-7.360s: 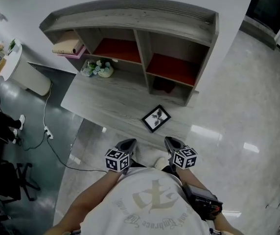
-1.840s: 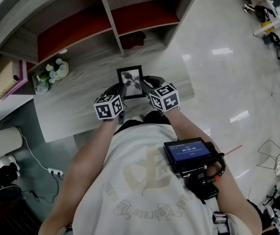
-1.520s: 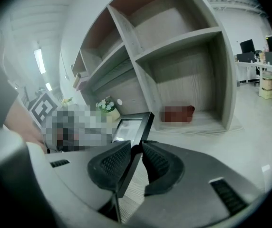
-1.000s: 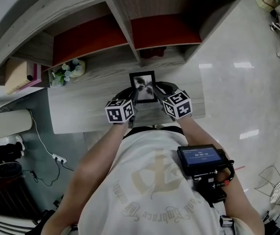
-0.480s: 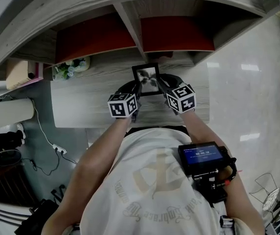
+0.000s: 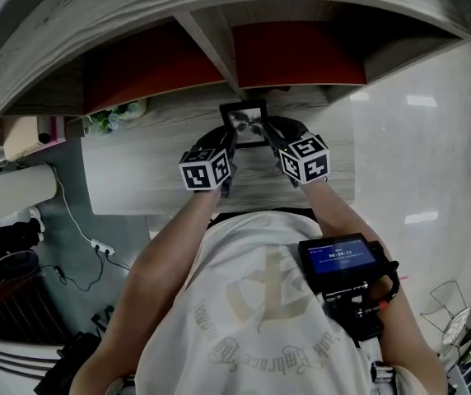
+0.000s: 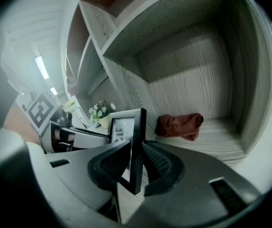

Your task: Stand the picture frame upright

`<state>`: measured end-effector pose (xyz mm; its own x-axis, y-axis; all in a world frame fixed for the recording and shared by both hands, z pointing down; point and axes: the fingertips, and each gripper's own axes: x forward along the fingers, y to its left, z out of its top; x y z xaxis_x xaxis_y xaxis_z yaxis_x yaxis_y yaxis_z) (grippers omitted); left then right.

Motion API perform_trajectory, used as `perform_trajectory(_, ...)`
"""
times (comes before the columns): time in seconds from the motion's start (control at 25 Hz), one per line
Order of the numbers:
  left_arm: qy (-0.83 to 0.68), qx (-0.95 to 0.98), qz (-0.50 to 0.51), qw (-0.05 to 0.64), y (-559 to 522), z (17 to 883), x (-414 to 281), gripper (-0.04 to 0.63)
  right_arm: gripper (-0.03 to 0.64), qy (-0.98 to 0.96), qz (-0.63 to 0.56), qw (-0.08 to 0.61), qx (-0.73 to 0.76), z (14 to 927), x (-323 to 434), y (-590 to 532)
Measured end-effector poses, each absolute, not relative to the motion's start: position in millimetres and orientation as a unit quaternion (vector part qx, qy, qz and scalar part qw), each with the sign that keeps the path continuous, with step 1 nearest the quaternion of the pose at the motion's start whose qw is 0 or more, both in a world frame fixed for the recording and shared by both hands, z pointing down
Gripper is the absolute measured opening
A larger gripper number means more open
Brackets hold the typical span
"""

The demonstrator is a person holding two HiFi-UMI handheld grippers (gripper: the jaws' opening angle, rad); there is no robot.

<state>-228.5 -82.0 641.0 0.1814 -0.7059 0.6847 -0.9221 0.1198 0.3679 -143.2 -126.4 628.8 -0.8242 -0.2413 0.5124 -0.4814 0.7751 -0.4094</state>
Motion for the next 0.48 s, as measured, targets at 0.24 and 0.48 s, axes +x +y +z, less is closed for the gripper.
perform_trajectory(0.24, -0.628, 0.651, 0.134, 0.406, -99.9, 644.6, -231.8, 0.101, 0.08, -0.914, 0.276, 0.219, 0.203, 633.9, -145.4, -142.1)
perform_trajectory(0.48, -0.638, 0.642, 0.135, 0.403, -109.9, 643.3, -237.3, 0.101, 0.08, -0.914, 0.273, 0.218, 0.204, 630.8, -150.3, -150.7)
